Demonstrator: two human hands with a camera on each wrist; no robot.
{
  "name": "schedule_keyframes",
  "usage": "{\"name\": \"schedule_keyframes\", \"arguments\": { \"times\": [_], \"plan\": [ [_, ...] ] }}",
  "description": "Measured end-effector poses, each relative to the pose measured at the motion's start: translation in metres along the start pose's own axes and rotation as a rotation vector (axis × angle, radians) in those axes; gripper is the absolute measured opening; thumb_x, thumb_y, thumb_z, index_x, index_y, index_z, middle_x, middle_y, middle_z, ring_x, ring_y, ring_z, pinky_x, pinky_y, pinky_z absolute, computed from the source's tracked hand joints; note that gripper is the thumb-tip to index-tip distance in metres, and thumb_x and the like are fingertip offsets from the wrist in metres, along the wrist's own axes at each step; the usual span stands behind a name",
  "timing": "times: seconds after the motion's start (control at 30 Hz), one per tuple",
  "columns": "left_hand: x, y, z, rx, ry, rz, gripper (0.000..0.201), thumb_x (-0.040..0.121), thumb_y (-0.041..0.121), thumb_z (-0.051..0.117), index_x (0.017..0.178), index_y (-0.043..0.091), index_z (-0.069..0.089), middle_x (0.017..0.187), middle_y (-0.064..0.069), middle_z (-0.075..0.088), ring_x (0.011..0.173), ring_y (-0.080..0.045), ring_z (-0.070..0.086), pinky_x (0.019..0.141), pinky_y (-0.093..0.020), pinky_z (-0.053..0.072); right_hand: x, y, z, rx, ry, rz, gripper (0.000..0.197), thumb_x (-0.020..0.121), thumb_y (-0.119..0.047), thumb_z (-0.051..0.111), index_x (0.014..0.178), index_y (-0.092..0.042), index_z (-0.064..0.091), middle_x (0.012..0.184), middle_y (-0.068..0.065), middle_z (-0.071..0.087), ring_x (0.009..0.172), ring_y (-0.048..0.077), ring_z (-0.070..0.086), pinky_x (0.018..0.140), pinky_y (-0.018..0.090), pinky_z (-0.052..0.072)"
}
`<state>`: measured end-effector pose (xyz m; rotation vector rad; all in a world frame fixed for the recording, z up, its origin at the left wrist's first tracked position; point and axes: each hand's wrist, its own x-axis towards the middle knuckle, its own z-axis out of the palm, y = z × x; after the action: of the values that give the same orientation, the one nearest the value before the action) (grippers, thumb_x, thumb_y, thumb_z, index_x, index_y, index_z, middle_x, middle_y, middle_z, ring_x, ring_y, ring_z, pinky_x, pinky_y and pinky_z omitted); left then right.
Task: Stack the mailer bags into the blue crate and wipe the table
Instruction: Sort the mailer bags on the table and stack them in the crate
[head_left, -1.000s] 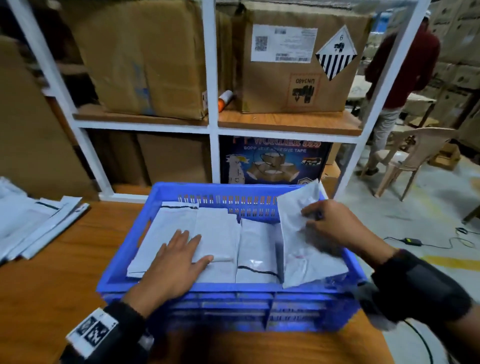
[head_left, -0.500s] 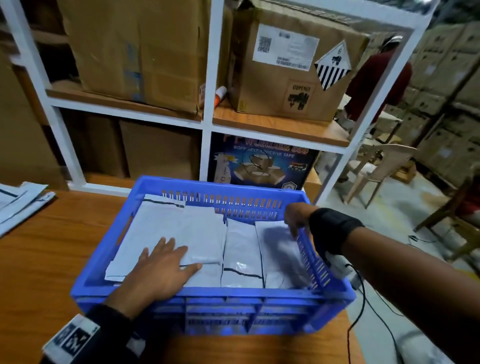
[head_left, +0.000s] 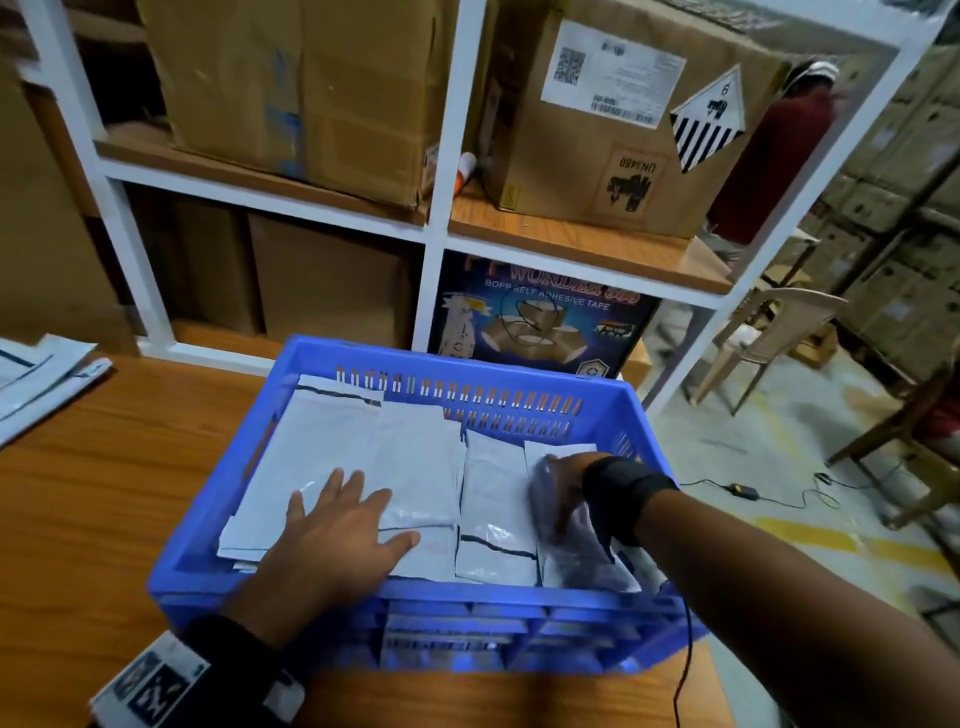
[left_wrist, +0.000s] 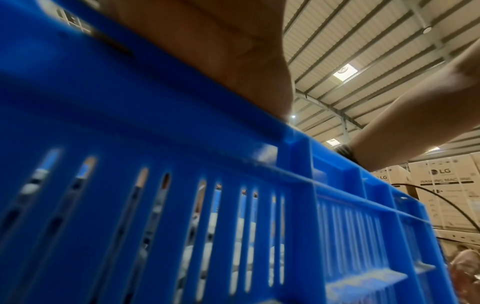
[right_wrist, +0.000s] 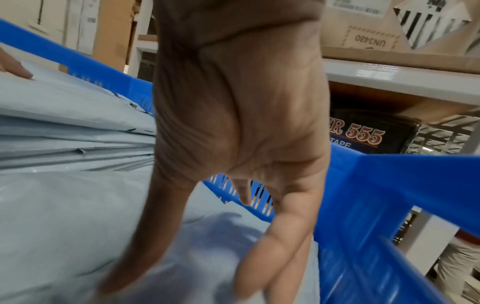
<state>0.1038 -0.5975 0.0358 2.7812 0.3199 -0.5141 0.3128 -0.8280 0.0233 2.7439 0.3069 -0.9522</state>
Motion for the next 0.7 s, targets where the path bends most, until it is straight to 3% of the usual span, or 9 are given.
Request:
{"name": "schedule_keyframes", "arguments": {
  "times": [0.1, 0.13, 0.2, 0.3, 0.4, 0.5, 0.57, 0.63, 0.7],
  "plan": [
    [0.001, 0.001, 0.000, 0.007, -0.004, -0.009, 0.071, 0.095, 0.068, 0.030, 0.155, 0.033, 0.017, 0.165, 0.001, -0.001, 0.151, -0.021, -0.009, 0.121, -0.053, -0.001, 0.045, 0.014, 0.032, 0.139, -0.046, 0.012, 0.055, 0.063, -0.037, 0.081, 0.101, -0.002, 0.064, 0.090, 0.007, 0.076, 0.085, 0.020, 0.071, 0.081, 0.035, 0.057],
    [0.001, 0.001, 0.000, 0.008, -0.003, -0.012, 0.070, 0.095, 0.068, 0.029, 0.155, 0.033, 0.017, 0.165, 0.001, 0.000, 0.151, -0.021, -0.008, 0.121, -0.053, 0.000, 0.060, 0.018, 0.038, 0.155, -0.084, 0.004, 0.051, 0.060, -0.034, 0.082, 0.097, -0.002, 0.070, 0.091, 0.009, 0.076, 0.089, 0.024, 0.072, 0.086, 0.040, 0.058],
    [0.002, 0.001, 0.000, 0.011, 0.000, -0.018, 0.070, 0.094, 0.068, 0.029, 0.154, 0.033, 0.018, 0.164, 0.001, 0.003, 0.151, -0.021, -0.007, 0.120, -0.053, 0.000, 0.097, 0.028, 0.045, 0.110, -0.182, -0.051, 0.039, 0.040, -0.029, 0.083, 0.075, -0.013, 0.079, 0.084, 0.013, 0.075, 0.088, 0.032, 0.073, 0.087, 0.049, 0.058],
    [0.000, 0.002, 0.000, 0.016, 0.016, -0.028, 0.069, 0.095, 0.068, 0.029, 0.153, 0.033, 0.021, 0.163, 0.000, 0.008, 0.151, -0.022, -0.006, 0.120, -0.054, 0.000, 0.064, 0.014, 0.027, 0.034, -0.252, -0.082, 0.041, 0.026, -0.035, 0.085, 0.065, -0.022, 0.079, 0.081, 0.010, 0.076, 0.085, 0.030, 0.074, 0.084, 0.046, 0.059],
    [-0.002, 0.002, 0.000, 0.021, 0.051, -0.031, 0.067, 0.095, 0.067, 0.028, 0.151, 0.031, 0.027, 0.162, -0.001, 0.012, 0.151, -0.025, -0.005, 0.119, -0.056, 0.001, 0.065, 0.017, 0.025, 0.026, -0.240, -0.024, 0.053, 0.034, -0.040, 0.094, 0.081, -0.023, 0.079, 0.080, 0.003, 0.076, 0.078, 0.028, 0.074, 0.072, 0.046, 0.062],
    [-0.003, 0.002, 0.001, 0.018, 0.073, -0.012, 0.065, 0.094, 0.067, 0.028, 0.148, 0.030, 0.032, 0.161, -0.003, 0.015, 0.150, -0.027, -0.004, 0.118, -0.058, 0.001, 0.009, 0.004, 0.001, 0.033, -0.041, -0.083, 0.071, 0.053, -0.035, 0.095, 0.118, -0.023, 0.067, 0.117, -0.004, 0.068, 0.110, 0.027, 0.066, 0.068, 0.034, 0.058],
    [-0.003, 0.001, 0.002, 0.017, 0.079, 0.006, 0.066, 0.094, 0.067, 0.028, 0.148, 0.029, 0.031, 0.161, -0.004, 0.014, 0.150, -0.028, -0.005, 0.118, -0.059, 0.000, -0.021, -0.004, -0.016, 0.157, -0.006, -0.065, 0.082, 0.069, -0.019, 0.089, 0.138, -0.013, 0.044, 0.135, -0.009, 0.045, 0.123, 0.026, 0.054, 0.050, 0.020, 0.051],
    [-0.001, 0.001, 0.002, 0.027, 0.079, 0.034, 0.067, 0.094, 0.067, 0.027, 0.149, 0.029, 0.030, 0.162, -0.005, 0.011, 0.150, -0.029, -0.007, 0.118, -0.060, 0.000, -0.033, -0.004, -0.032, 0.200, 0.019, -0.050, 0.088, 0.073, -0.020, 0.087, 0.143, -0.008, 0.036, 0.141, 0.000, 0.045, 0.114, 0.029, 0.057, 0.044, 0.016, 0.048],
    [0.000, 0.000, 0.001, 0.038, 0.087, 0.066, 0.067, 0.095, 0.066, 0.028, 0.150, 0.029, 0.028, 0.162, -0.005, 0.011, 0.150, -0.030, -0.007, 0.117, -0.061, 0.000, -0.038, -0.004, -0.042, 0.206, 0.095, -0.028, 0.090, 0.076, -0.031, 0.084, 0.147, -0.007, 0.033, 0.134, 0.009, 0.051, 0.084, 0.021, 0.059, 0.043, 0.005, 0.042]
  ]
}}
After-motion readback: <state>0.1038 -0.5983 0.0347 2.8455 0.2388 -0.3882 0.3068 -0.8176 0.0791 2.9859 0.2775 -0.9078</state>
